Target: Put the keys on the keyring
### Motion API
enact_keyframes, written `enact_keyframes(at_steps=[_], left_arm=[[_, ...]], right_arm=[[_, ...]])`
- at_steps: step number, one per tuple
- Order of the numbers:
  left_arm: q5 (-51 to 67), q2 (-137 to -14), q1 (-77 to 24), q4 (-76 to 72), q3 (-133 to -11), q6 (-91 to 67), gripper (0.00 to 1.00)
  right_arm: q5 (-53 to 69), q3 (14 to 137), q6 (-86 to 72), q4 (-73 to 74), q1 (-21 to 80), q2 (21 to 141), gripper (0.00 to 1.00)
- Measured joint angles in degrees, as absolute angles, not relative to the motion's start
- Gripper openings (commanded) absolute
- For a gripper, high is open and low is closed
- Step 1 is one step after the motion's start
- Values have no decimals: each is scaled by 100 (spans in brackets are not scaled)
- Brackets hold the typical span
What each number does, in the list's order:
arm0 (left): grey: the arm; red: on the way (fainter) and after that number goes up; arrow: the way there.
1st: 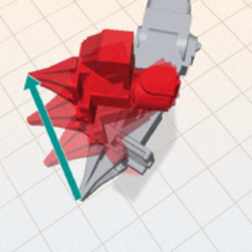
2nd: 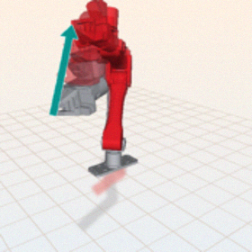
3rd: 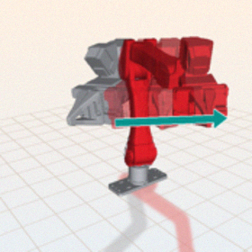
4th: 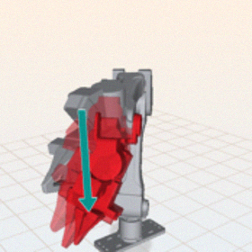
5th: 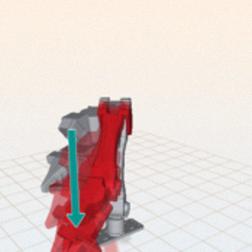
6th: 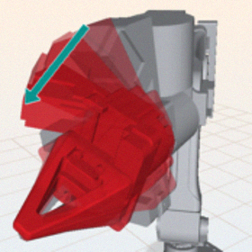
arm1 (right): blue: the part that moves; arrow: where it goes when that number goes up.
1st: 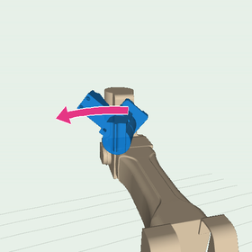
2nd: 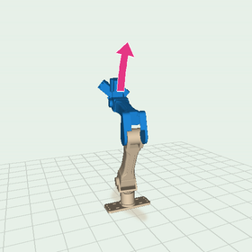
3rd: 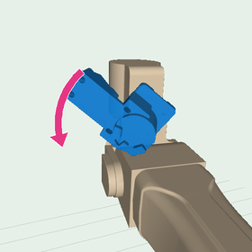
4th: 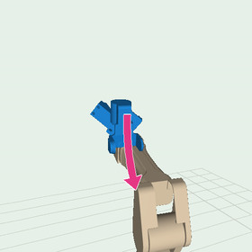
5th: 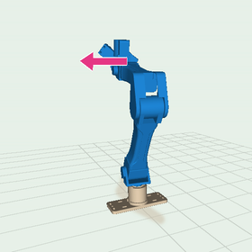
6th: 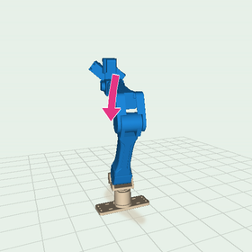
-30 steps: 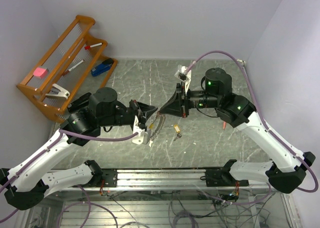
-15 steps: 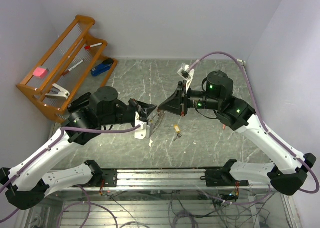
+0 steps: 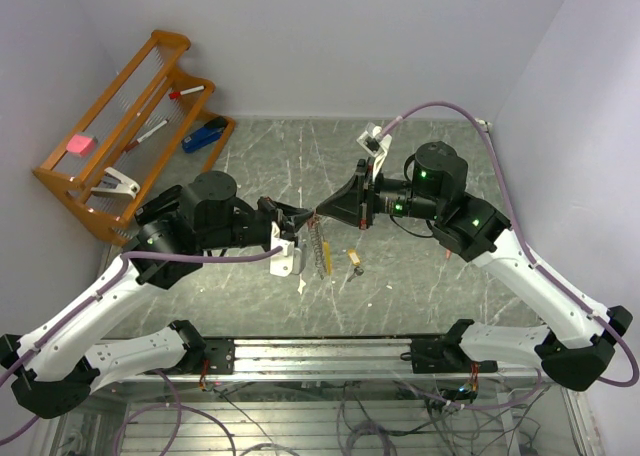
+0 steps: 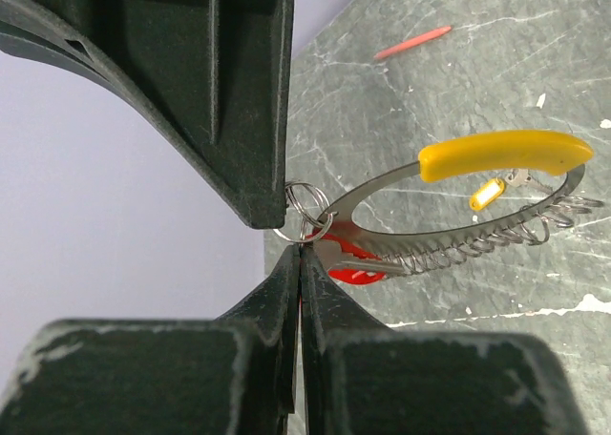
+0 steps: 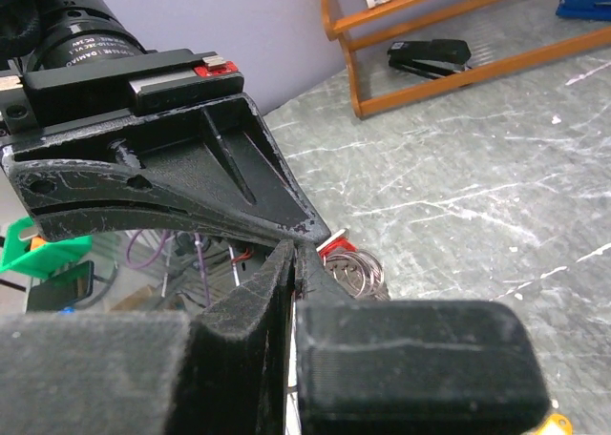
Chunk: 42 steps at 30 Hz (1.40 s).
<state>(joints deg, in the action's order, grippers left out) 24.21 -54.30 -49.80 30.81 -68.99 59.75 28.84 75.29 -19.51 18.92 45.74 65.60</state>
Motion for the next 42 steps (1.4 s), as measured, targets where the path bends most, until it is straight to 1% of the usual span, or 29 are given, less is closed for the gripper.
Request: enact_keyframes(at_steps=[3,4,5,6,7,10,18,23,32,42], left_arm=[[2416,-5435,-4980,3079,-6899,5968,7],[2416,-5435,-4980,3079,-6899,5968,7],[2416,-5433,-4980,3081,-6899,5970,7],[2421,-5433,-4980,3085,-6899,5977,7],[2427,-5433,-4980,3098,-6899,5990,7],[2508,-5428,-4980,3208,-6910,6045,7],[2768,-5378,-4980,3441,-7035,6254,7],[2943,-5345,-4980,3573,-7083,6368,7],[3212,-5347,-4980,3780,-7255,6584,7],[3505,-5343,-4980,3951,-7531,6775,7]], right_arm=[[2915,7529,-1949,1890,4574,6565,0],[2928,7529,-1940,1892,4574,6567,5],[2939,7529,-1907,1900,4574,6567,14],[2947,7529,-1850,1920,4571,6565,21],[2952,7531,-1806,1942,4565,6560,25],[2991,7548,-1597,2071,4458,6528,30],[3616,7999,-1188,2473,4307,6578,31],[4235,7999,-908,2698,4268,6611,30],[4707,7181,-25,2738,4239,6388,28],[5019,7094,355,2477,4219,6388,26]])
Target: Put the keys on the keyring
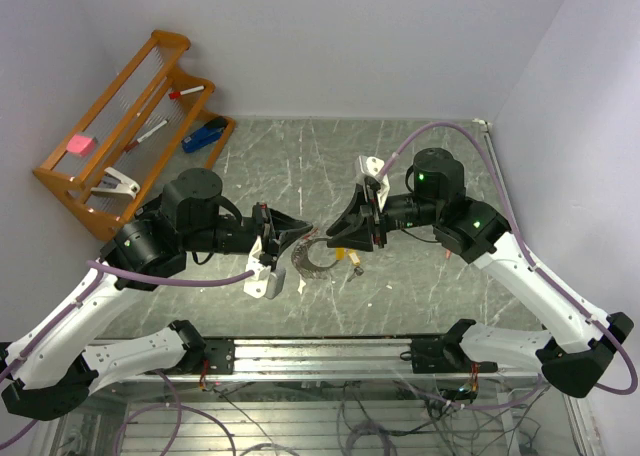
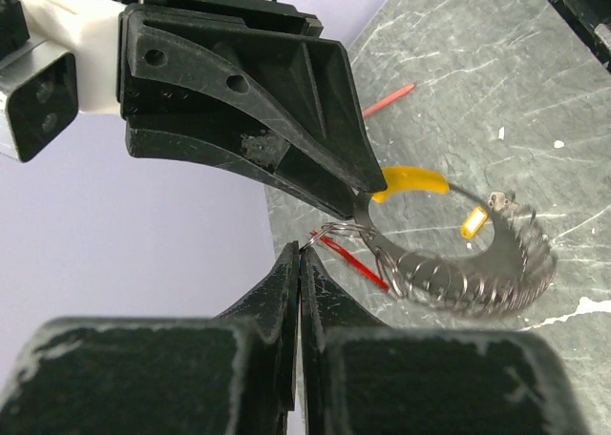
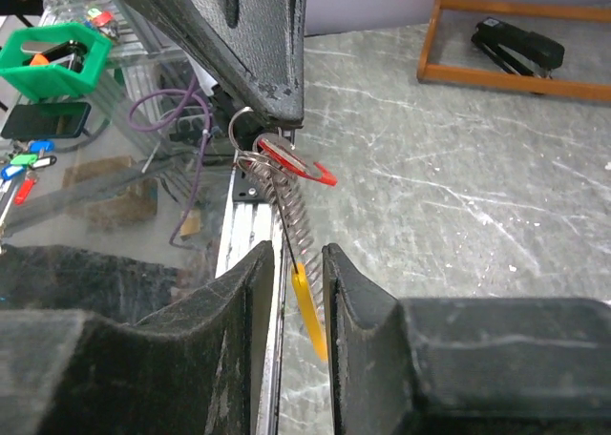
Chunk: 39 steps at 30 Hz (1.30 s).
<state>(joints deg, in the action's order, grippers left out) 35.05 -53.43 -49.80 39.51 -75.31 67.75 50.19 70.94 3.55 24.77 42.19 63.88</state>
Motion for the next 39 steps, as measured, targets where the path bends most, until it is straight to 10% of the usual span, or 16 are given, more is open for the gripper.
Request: enact_keyframes(at_steps=[39], left_arm=[[3476,-5319,-4980,3726,-7448,6882,7]], right_arm=[[6110,6696,-1201,104,4198,6755,19]])
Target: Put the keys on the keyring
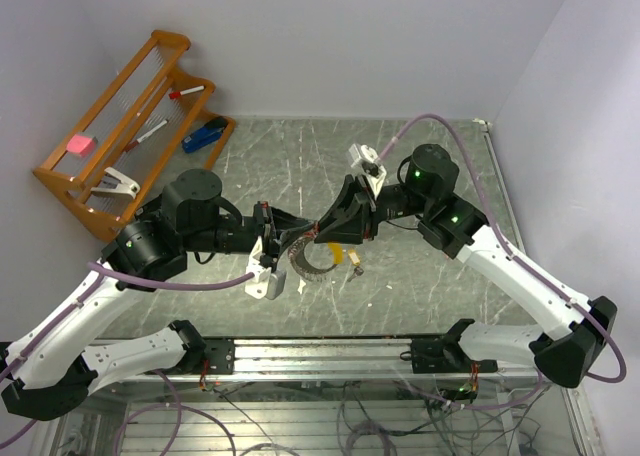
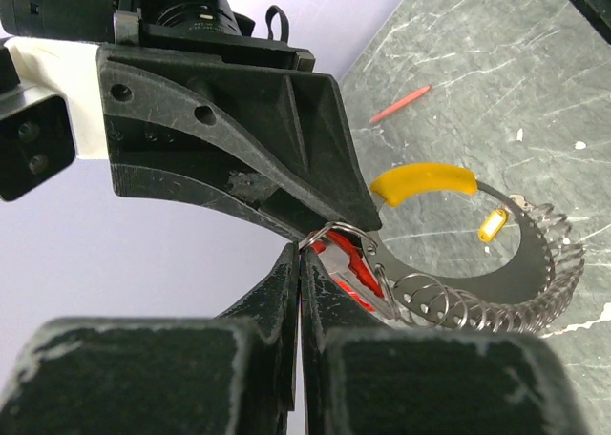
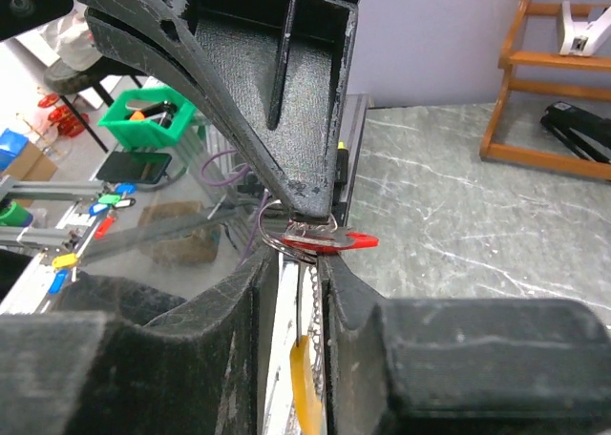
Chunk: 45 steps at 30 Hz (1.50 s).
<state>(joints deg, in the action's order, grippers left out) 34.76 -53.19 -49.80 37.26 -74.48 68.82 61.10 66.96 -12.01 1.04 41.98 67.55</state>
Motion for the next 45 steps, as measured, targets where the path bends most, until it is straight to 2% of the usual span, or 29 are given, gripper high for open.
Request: enact_keyframes(at_steps=[13,25,45], left_arm=[[3369,-5286,-4980,3710,-7439,6910,7],[3096,-5275,-4982,3710,-7330,6908,7],[1688,-5358,-4991,3315,-7153,6796,7]], right_arm=[[6316,6683,-1638,-34,4182,6871,0],[6442,6742,-1951,-12,4167,7124,0],[5181,6571,-2694,-209,4180,6613,0]])
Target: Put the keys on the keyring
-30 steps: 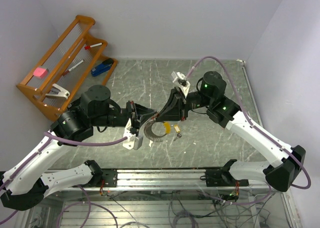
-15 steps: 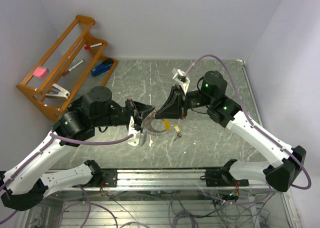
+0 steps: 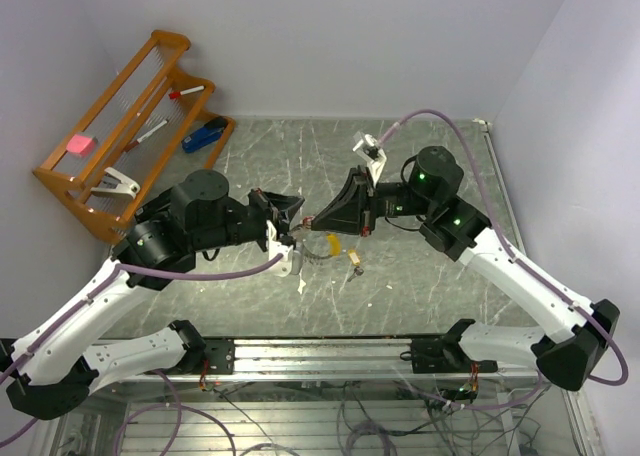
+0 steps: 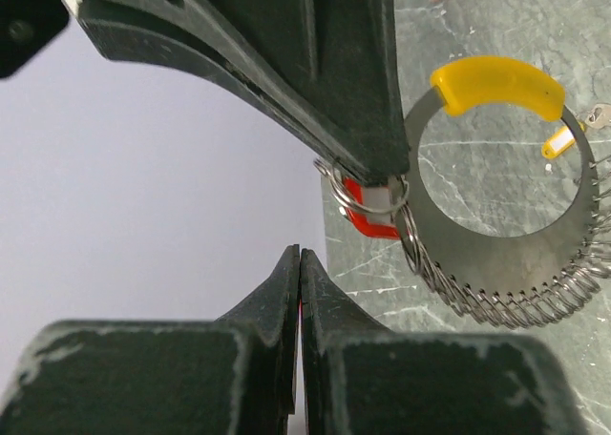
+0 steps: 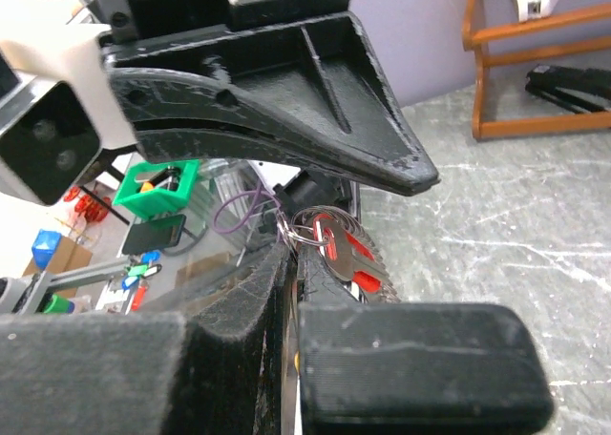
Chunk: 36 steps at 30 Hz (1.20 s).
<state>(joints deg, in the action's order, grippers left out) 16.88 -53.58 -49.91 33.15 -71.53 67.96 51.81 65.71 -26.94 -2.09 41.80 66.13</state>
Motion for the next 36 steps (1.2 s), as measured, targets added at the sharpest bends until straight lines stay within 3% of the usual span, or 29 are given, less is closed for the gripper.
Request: enact_keyframes(at_steps=[16,26,36], left_arm=[[2749,-5518,-4958,3931,-8084,6073,40],[3507,-6020,-4954,4873,-8246,5649,43],[3299,-6261,-4886,5332,-8114,6375,43]], right_arm=[[5808,7476,-1125,2032,3892,6969,0],[5892,8493,266,4338,3865,7535,0],[4919,8862,620,5951,4060,7815,0]])
